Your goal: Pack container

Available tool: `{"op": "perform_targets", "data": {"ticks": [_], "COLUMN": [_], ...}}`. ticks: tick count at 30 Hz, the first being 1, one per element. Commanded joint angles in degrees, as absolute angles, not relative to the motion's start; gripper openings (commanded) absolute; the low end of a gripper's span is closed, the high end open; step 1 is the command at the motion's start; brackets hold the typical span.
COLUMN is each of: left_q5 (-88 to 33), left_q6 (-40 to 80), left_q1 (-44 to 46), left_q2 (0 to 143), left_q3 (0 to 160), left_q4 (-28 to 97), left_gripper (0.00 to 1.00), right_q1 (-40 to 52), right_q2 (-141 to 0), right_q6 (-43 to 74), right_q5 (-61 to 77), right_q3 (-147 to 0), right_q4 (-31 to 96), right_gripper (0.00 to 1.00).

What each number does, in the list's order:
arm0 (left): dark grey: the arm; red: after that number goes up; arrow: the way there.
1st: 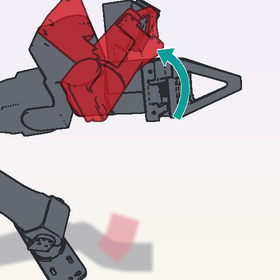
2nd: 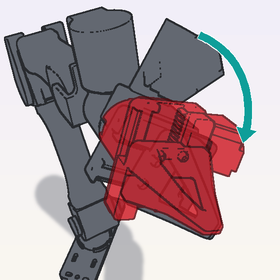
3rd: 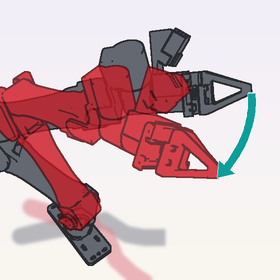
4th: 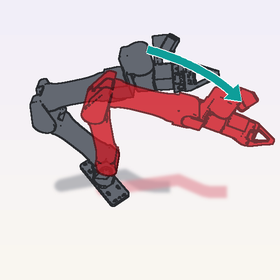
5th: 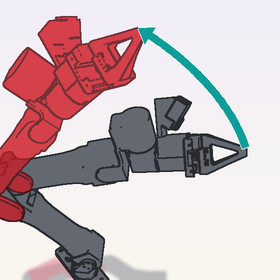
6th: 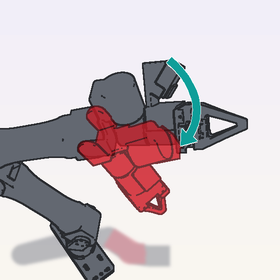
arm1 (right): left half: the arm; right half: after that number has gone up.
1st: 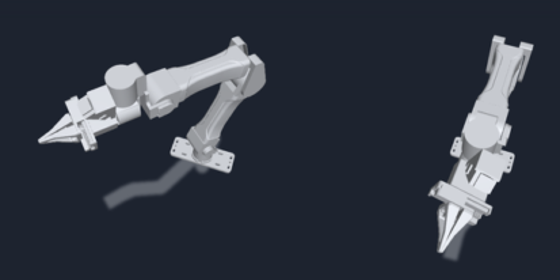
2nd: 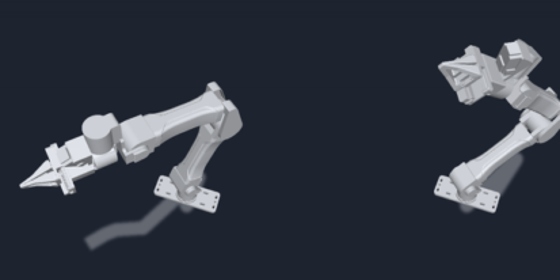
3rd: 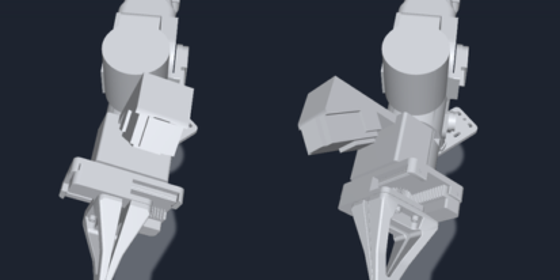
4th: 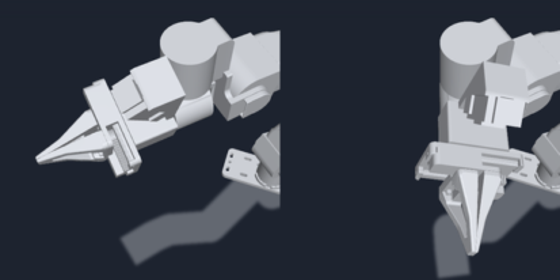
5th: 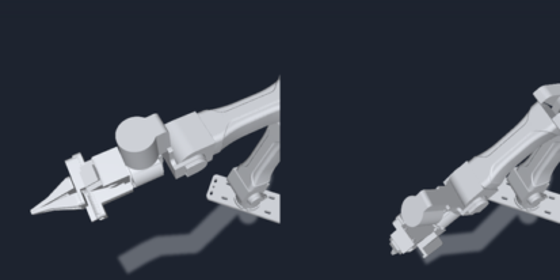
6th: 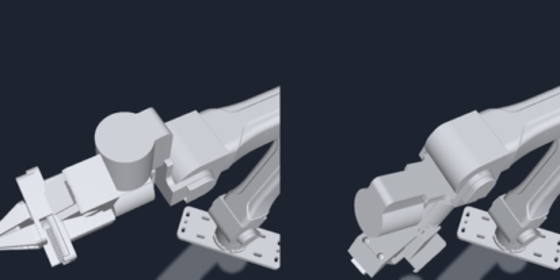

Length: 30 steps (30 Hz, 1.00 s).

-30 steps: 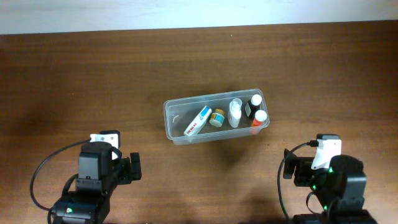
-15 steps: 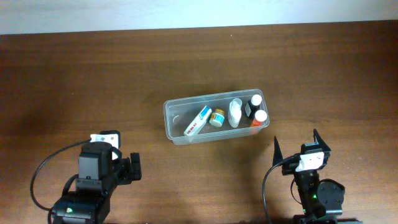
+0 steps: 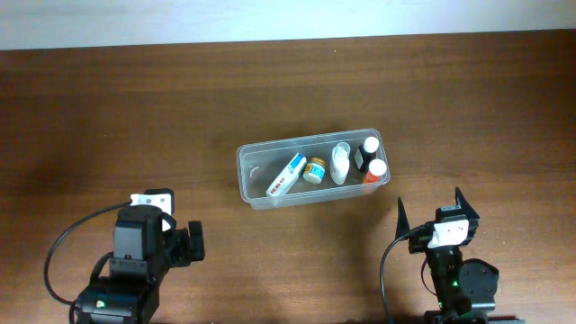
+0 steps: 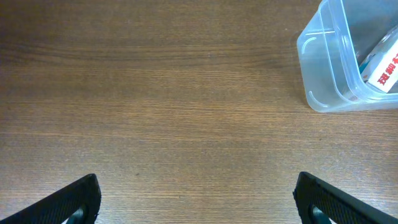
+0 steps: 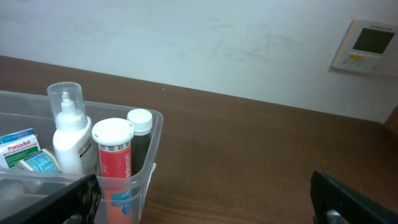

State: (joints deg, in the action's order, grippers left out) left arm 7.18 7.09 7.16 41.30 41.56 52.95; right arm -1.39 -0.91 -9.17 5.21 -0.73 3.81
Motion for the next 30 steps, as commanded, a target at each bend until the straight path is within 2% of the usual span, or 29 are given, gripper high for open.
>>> {"op": "perform_targets", "data": {"ticks": [1,10,15,19,24,30], "left_q5": [7.81,7.81,7.99,7.94,8.56,10.79], "left_q6": [6.39,6.39,6.44,6.42,6.39,-0.64], "left_q1": [7.09,7.09,7.09,7.09,7.07,7.09], "left_q2": [40.97,39.81,30.11,18.57,11.51,8.36], "left_q3": [41.5,40.82,34.44,23.86,16.53,9.82], "left_q4": [52.82,52.8,52.21,47.53,41.76,24.36], "left_gripper": [1.0,1.0,1.0,1.0,1.0,1.0], "right_q1": [-1.13,-1.13,-1.13,-1.13,-1.13,-1.13], "right_q2": [-0.4,-0.4,-0.4,-0.4,-0.4,-0.4], "right_q6": [-9.21,-9.21,-9.21,-9.21,-9.21,-9.21], "right_q5": [4.27,4.27,4.27,4.27,4.27,4.27], "right_q3": [-0.32,-0.32,-0.32,-0.32,-0.32,-0.32], "right_q4": [4.05,4.05,4.05,4.05,4.05,4.05], "right_gripper": [0.98,0.98,0.99,0.98,0.99,0.98]}}
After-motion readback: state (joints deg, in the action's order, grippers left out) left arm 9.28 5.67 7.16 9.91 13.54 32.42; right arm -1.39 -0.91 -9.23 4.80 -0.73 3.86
